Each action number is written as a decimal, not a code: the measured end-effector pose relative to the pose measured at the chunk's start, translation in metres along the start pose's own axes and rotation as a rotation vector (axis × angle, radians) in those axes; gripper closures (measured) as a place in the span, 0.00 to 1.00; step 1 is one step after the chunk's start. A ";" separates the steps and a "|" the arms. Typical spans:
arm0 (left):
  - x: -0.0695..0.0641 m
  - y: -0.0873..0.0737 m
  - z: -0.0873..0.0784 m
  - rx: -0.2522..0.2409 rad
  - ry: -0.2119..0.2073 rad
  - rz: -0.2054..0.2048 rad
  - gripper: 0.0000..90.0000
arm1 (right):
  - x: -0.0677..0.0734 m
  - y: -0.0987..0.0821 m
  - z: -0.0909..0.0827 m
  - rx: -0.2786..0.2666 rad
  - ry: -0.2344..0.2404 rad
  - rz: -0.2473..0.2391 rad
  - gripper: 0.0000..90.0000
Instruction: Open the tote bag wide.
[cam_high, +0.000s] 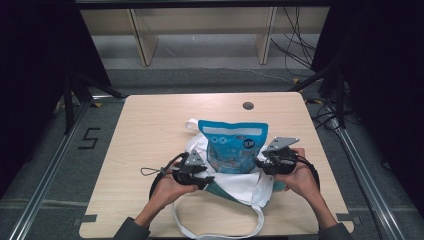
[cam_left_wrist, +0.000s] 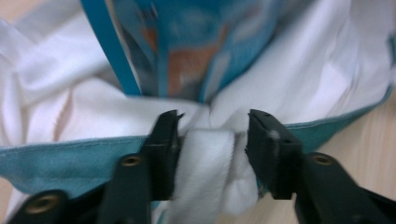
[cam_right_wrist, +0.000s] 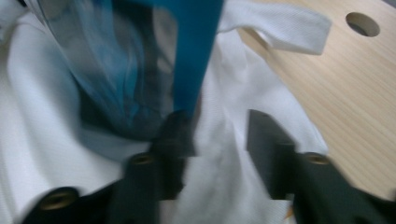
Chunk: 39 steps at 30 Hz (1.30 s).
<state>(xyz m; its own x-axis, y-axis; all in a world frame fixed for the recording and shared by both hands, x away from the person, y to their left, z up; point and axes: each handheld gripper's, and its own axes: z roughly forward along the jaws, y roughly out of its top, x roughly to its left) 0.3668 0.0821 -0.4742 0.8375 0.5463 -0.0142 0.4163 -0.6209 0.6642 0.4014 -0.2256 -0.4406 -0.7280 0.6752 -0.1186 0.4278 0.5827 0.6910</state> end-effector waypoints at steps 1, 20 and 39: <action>-0.002 -0.007 0.003 0.040 0.009 0.027 0.73 | -0.005 0.001 0.003 0.059 -0.048 -0.041 0.92; -0.005 -0.027 -0.003 -0.012 -0.046 -0.011 0.76 | -0.078 -0.023 0.057 0.095 -0.124 0.151 0.96; 0.098 0.031 -0.001 -0.201 0.254 -0.159 0.80 | -0.069 -0.020 0.001 -0.059 -0.143 0.148 0.81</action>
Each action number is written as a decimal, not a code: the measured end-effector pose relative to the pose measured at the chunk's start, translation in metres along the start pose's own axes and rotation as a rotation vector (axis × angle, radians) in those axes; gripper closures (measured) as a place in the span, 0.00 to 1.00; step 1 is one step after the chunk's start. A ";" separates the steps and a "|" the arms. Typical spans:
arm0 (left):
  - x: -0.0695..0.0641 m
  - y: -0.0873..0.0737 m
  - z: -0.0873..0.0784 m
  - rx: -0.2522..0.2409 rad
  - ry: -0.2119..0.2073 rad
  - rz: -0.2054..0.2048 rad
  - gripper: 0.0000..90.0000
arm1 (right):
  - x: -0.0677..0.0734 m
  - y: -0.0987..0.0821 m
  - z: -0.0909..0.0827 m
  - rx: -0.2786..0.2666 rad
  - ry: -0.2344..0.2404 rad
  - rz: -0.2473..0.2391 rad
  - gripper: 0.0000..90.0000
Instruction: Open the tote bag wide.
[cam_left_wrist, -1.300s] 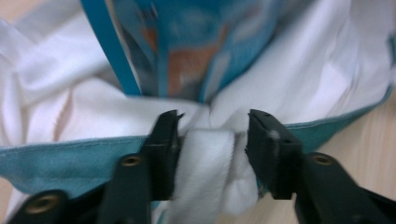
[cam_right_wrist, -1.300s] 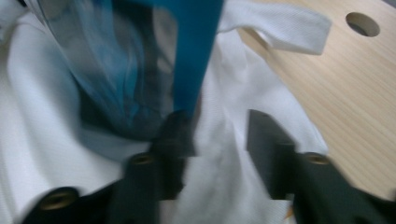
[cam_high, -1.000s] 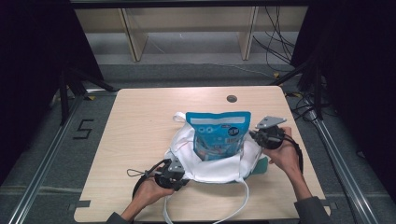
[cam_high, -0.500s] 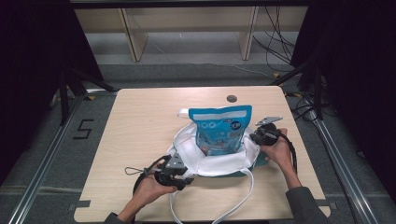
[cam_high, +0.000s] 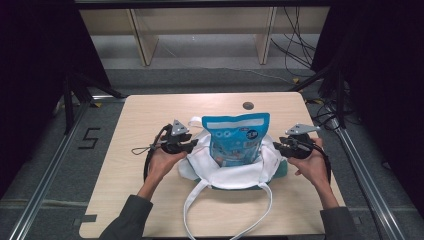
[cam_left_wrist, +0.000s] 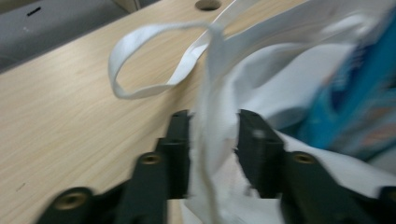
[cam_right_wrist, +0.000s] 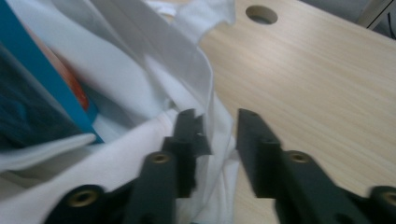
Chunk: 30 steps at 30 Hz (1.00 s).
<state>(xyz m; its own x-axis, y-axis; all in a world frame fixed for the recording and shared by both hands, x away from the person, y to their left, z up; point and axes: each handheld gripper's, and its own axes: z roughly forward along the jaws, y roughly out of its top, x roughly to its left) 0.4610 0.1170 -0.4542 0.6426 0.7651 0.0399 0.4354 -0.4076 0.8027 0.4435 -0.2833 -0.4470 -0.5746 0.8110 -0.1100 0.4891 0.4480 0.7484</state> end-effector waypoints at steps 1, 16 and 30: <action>0.002 -0.002 0.008 0.025 0.016 0.012 0.83 | 0.000 -0.003 0.004 0.022 0.011 0.014 0.85; 0.017 -0.033 0.049 0.061 0.032 -0.080 0.84 | 0.003 -0.019 0.044 0.077 -0.003 0.027 0.94; -0.020 0.000 -0.023 -0.064 -0.057 -0.051 0.69 | 0.017 0.002 -0.013 -0.033 0.055 0.015 0.60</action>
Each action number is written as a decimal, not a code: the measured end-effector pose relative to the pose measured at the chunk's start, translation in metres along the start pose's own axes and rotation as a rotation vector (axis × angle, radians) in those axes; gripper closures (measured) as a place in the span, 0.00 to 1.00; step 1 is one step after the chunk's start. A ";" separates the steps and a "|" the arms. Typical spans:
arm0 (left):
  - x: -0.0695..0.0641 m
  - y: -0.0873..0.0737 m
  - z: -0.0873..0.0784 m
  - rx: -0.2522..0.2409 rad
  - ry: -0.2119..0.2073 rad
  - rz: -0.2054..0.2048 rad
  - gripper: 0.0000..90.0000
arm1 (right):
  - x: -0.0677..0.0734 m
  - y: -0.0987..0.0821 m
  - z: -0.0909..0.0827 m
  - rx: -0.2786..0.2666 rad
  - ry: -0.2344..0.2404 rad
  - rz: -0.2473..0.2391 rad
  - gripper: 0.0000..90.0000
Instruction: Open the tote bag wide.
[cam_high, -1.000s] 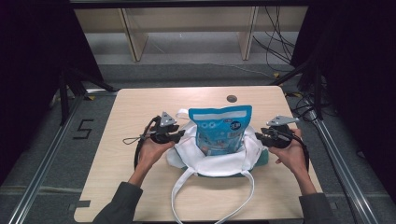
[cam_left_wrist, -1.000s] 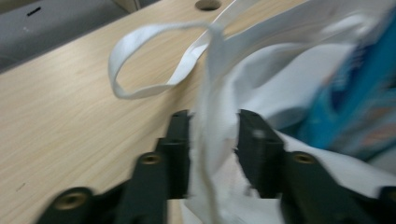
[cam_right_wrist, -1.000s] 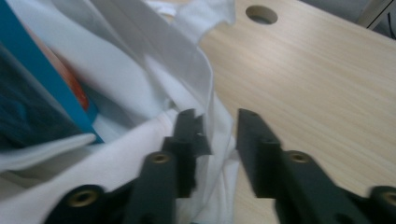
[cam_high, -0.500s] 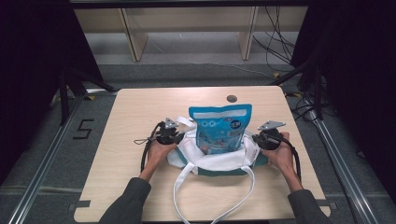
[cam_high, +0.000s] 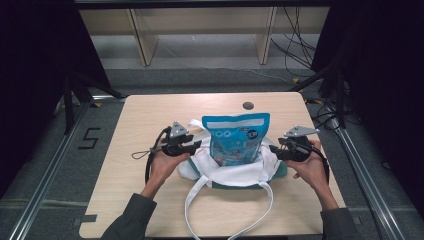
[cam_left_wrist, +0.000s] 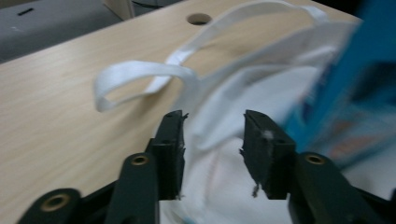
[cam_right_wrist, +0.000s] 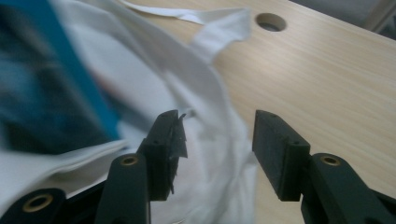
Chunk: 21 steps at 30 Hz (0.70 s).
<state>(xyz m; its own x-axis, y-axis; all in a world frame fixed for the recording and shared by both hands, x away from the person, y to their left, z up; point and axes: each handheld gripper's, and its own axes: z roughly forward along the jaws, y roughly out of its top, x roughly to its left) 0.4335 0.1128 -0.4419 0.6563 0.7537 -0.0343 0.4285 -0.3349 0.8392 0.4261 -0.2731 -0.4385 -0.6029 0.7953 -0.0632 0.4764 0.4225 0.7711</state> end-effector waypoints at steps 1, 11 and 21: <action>-0.005 -0.003 -0.003 0.016 -0.029 0.007 0.69 | 0.000 0.000 0.000 0.000 0.000 0.000 0.60; -0.028 -0.049 0.010 0.154 -0.113 0.032 0.73 | 0.053 -0.020 -0.024 0.089 0.193 -0.003 0.57; -0.034 -0.065 0.030 0.191 -0.054 0.103 0.91 | 0.063 -0.041 0.011 0.184 0.104 -0.137 0.86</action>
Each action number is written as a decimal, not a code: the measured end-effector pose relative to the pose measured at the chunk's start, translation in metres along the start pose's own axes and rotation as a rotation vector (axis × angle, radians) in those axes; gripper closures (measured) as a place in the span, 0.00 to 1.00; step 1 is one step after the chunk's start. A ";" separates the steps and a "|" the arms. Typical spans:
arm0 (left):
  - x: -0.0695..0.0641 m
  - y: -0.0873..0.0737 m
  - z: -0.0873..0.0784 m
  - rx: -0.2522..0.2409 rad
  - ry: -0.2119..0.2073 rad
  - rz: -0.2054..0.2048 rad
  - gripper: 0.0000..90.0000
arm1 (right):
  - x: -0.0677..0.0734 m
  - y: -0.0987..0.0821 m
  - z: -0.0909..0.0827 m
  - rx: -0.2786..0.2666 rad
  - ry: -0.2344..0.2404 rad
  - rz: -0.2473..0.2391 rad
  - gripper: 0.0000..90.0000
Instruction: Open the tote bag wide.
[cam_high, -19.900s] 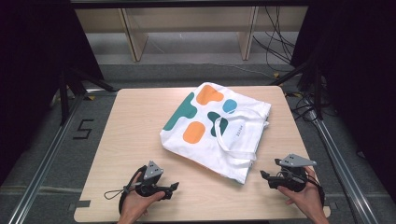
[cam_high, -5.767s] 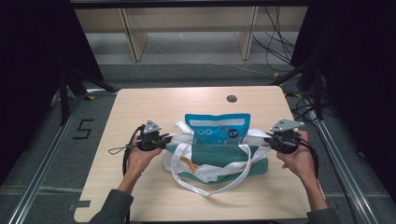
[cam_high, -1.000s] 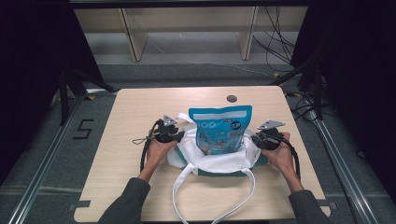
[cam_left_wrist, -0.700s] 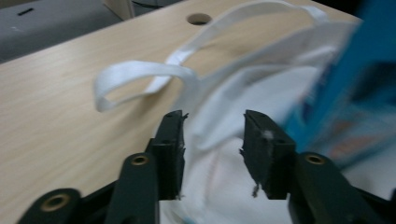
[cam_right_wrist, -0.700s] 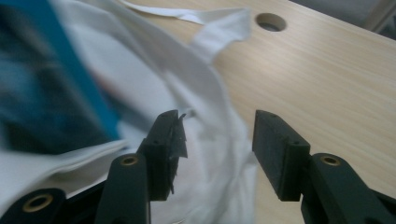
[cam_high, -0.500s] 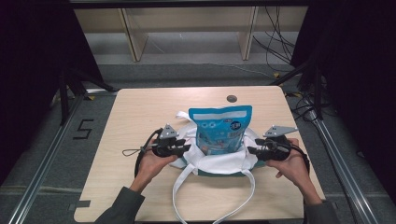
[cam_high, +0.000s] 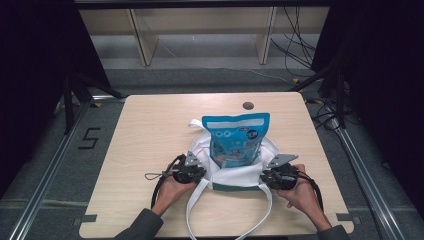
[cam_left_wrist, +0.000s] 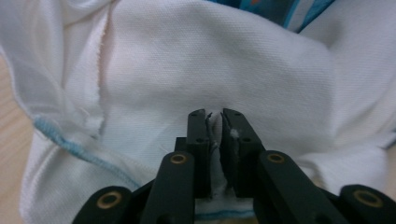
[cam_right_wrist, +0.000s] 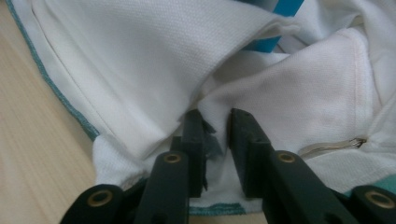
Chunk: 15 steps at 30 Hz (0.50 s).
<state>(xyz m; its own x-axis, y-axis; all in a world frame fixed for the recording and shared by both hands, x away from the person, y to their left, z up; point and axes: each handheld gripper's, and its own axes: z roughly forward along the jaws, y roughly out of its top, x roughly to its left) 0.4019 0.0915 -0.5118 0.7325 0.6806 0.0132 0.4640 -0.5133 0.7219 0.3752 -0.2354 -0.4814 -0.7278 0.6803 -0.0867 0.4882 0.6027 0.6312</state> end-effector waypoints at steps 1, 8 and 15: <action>0.001 0.001 0.001 -0.003 0.003 0.008 0.92 | 0.000 0.000 0.003 0.015 -0.003 0.019 0.88; 0.010 0.008 0.011 -0.018 0.041 -0.007 0.94 | -0.010 0.003 0.018 -0.003 -0.036 0.035 0.89; 0.027 0.016 0.023 -0.039 0.063 -0.025 0.95 | -0.024 0.011 0.030 -0.034 -0.050 0.039 0.88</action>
<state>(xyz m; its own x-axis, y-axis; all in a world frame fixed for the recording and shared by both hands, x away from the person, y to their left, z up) 0.4403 0.0895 -0.5155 0.6872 0.7255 0.0373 0.4612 -0.4755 0.7491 0.4121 -0.2325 -0.4952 -0.6831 0.7235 -0.0997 0.4985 0.5616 0.6604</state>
